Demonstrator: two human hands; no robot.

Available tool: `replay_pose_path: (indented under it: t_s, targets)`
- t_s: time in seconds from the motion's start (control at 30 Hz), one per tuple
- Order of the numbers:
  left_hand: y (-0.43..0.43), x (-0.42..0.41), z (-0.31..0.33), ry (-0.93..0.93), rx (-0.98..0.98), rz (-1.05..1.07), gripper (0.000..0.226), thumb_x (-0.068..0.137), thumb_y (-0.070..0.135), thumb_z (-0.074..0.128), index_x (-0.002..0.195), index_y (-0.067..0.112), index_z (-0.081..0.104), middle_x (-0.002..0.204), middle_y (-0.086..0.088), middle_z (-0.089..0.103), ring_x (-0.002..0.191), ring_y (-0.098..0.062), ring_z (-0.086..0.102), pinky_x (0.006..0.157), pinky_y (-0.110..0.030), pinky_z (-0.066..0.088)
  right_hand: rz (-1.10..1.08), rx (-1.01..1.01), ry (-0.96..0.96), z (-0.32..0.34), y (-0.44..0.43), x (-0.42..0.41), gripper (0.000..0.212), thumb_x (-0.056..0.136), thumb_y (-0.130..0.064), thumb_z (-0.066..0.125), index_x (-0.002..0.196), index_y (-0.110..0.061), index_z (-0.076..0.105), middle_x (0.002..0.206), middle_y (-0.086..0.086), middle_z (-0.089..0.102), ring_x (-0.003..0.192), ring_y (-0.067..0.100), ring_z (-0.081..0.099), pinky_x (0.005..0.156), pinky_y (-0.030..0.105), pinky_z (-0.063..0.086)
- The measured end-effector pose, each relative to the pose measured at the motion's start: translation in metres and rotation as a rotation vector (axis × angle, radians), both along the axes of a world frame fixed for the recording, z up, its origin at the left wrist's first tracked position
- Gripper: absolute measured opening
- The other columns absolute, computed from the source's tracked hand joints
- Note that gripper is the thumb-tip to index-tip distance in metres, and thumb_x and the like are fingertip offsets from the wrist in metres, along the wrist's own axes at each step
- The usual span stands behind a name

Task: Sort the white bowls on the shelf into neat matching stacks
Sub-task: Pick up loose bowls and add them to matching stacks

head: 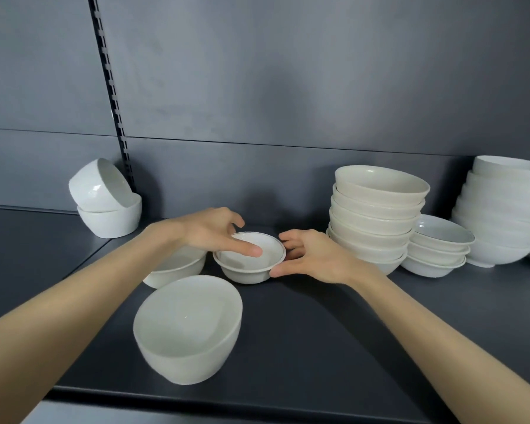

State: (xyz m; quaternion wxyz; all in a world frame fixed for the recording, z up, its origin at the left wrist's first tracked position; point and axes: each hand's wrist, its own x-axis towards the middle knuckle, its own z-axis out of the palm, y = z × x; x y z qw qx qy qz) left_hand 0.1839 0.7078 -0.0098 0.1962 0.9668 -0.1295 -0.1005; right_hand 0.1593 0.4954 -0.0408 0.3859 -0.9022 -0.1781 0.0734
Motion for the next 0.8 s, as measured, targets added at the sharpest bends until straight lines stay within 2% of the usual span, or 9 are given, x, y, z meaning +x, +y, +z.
replay_pose_path:
  t_s: [0.13, 0.2, 0.3, 0.37, 0.43, 0.53, 0.6, 0.7, 0.8]
  targets:
    - [0.006, 0.004, 0.004, 0.071, 0.039, -0.058, 0.122, 0.042, 0.069, 0.075, 0.144, 0.015, 0.035, 0.13, 0.009, 0.053, 0.117, -0.01, 0.053, 0.104, -0.028, 0.042, -0.012, -0.021, 0.002, -0.002, 0.001, 0.003, 0.092, 0.072, -0.028, 0.083, 0.146, -0.006, 0.032, 0.132, 0.002, 0.058, 0.108, 0.013, 0.063, 0.101, 0.03, 0.045]
    - [0.009, 0.005, 0.005, 0.094, 0.059, -0.088, 0.125, 0.038, 0.065, 0.079, 0.144, 0.016, 0.035, 0.135, 0.012, 0.05, 0.118, -0.008, 0.053, 0.105, -0.028, 0.041, -0.029, -0.008, 0.023, -0.001, 0.002, 0.001, 0.088, 0.074, -0.026, 0.082, 0.143, 0.0, 0.033, 0.13, 0.003, 0.059, 0.109, 0.017, 0.064, 0.101, 0.031, 0.046]
    - [0.012, 0.006, 0.003, 0.086, 0.032, -0.116, 0.127, 0.033, 0.063, 0.081, 0.143, 0.018, 0.037, 0.133, 0.012, 0.053, 0.115, -0.008, 0.056, 0.105, -0.031, 0.043, -0.052, 0.043, 0.048, 0.001, 0.004, -0.004, 0.083, 0.074, -0.019, 0.081, 0.132, 0.016, 0.033, 0.124, 0.013, 0.063, 0.11, 0.029, 0.063, 0.1, 0.042, 0.046]
    - [0.015, 0.005, 0.003, 0.074, -0.013, -0.124, 0.128, 0.032, 0.061, 0.082, 0.144, 0.017, 0.036, 0.131, 0.012, 0.054, 0.115, -0.008, 0.056, 0.104, -0.03, 0.043, -0.065, 0.081, 0.037, 0.004, 0.007, -0.009, 0.082, 0.074, -0.015, 0.081, 0.13, 0.019, 0.032, 0.123, 0.015, 0.064, 0.108, 0.026, 0.065, 0.099, 0.042, 0.046]
    - [0.019, 0.0, 0.009, 0.041, -0.079, -0.121, 0.131, 0.033, 0.058, 0.082, 0.147, 0.018, 0.03, 0.131, 0.013, 0.052, 0.118, -0.006, 0.053, 0.103, -0.027, 0.042, -0.093, 0.127, -0.003, 0.007, 0.009, -0.015, 0.076, 0.074, -0.014, 0.081, 0.127, 0.019, 0.037, 0.114, 0.007, 0.069, 0.102, 0.019, 0.068, 0.098, 0.039, 0.048]
    - [0.026, -0.011, 0.025, -0.044, -0.243, -0.144, 0.126, 0.039, 0.047, 0.085, 0.148, 0.019, 0.028, 0.131, 0.014, 0.051, 0.118, -0.002, 0.05, 0.089, -0.011, 0.041, -0.155, 0.239, -0.086, 0.016, 0.012, -0.026, 0.067, 0.074, -0.014, 0.081, 0.128, 0.006, 0.049, 0.097, -0.015, 0.066, 0.088, 0.002, 0.066, 0.09, 0.024, 0.052]
    - [0.029, -0.021, 0.033, -0.101, -0.366, -0.164, 0.127, 0.037, 0.047, 0.084, 0.148, 0.02, 0.028, 0.131, 0.013, 0.051, 0.116, 0.002, 0.051, 0.085, -0.008, 0.039, -0.192, 0.336, -0.137, 0.023, 0.015, -0.035, 0.064, 0.073, -0.015, 0.082, 0.129, -0.009, 0.051, 0.101, -0.015, 0.066, 0.086, -0.003, 0.065, 0.086, 0.021, 0.053]
    - [0.029, -0.038, 0.039, -0.175, -0.557, -0.166, 0.127, 0.033, 0.05, 0.083, 0.146, 0.021, 0.033, 0.127, 0.015, 0.055, 0.114, 0.007, 0.052, 0.093, -0.014, 0.04, -0.213, 0.476, -0.209, 0.031, 0.013, -0.052, 0.044, 0.074, -0.008, 0.08, 0.101, -0.032, 0.054, 0.096, -0.019, 0.067, 0.08, -0.006, 0.067, 0.073, 0.011, 0.051]
    - [0.022, -0.056, 0.043, -0.227, -0.733, -0.148, 0.124, 0.03, 0.047, 0.084, 0.142, 0.022, 0.038, 0.122, 0.014, 0.059, 0.113, 0.003, 0.055, 0.094, -0.017, 0.042, -0.251, 0.601, -0.26, 0.038, 0.009, -0.074, 0.043, 0.073, -0.006, 0.08, 0.103, -0.029, 0.059, 0.099, -0.015, 0.07, 0.086, 0.004, 0.07, 0.079, 0.022, 0.056]
